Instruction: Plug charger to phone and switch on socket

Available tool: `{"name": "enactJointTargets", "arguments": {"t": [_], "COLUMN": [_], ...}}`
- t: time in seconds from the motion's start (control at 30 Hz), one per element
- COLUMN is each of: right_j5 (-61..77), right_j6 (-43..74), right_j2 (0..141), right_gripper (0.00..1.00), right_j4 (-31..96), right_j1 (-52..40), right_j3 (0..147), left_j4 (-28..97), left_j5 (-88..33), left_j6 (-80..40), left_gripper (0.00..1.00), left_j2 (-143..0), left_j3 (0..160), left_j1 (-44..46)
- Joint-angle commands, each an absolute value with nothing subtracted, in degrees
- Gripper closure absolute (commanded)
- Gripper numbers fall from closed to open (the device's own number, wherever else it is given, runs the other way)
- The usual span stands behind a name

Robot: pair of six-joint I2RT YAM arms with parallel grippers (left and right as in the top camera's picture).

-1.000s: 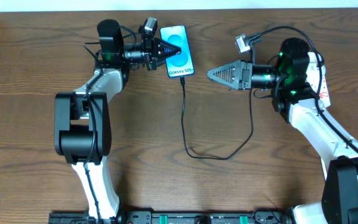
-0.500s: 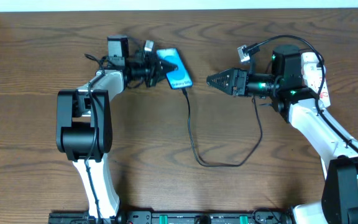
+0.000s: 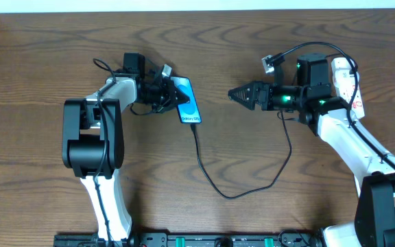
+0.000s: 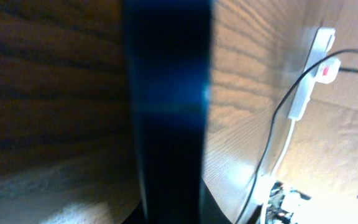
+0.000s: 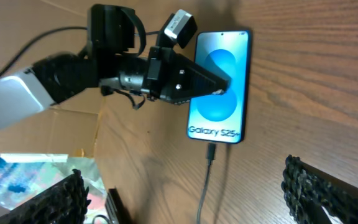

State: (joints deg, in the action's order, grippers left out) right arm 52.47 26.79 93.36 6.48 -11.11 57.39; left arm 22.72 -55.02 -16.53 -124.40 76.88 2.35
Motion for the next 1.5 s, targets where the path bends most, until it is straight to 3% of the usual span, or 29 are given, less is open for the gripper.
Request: {"name": "enactJointTargets", "arguments": {"t": [0.0, 0.2, 0.37, 0.5, 0.87, 1.2, 1.47], "right_j5": [50.83, 50.50, 50.50, 50.50, 49.56, 47.81, 43.59], "right_j6": [24.10, 24.12, 24.14, 24.14, 24.10, 23.16, 21.50], "right_j2": [93.67, 93.67, 93.67, 93.67, 93.67, 93.67, 93.54], "right_gripper": [0.01, 0.01, 0.01, 0.01, 0.01, 0.01, 0.16], "right_j4": [7.16, 7.20, 7.35, 7.79, 8.49, 9.72, 14.92], "right_j1": [-12.25, -12.43, -12.43, -12.43, -12.43, -12.43, -12.36], "right_j3": [57.74, 57.74, 57.74, 57.74, 57.74, 57.74, 57.76], "left_j4": [25.02, 25.06, 25.06, 25.06, 28.58, 31.77, 36.82], "left_j5": [-50.24, -50.22, -50.22, -49.34, -30.15, -14.26, -10.87], "left_j6": [-7.68, -7.73, -7.73, -7.70, -7.73, -7.70, -7.73], "left_gripper": [0.93, 0.92, 0.75, 0.71, 0.50, 0.48, 0.48], "left_j2": [-124.31, -124.31, -124.31, -124.31, -124.31, -124.27, -117.67], "left_j3": [77.52, 77.52, 77.52, 77.52, 77.49, 77.52, 81.32], "left_j1": [2.96, 2.96, 2.96, 2.96, 2.96, 2.94, 1.58]}}
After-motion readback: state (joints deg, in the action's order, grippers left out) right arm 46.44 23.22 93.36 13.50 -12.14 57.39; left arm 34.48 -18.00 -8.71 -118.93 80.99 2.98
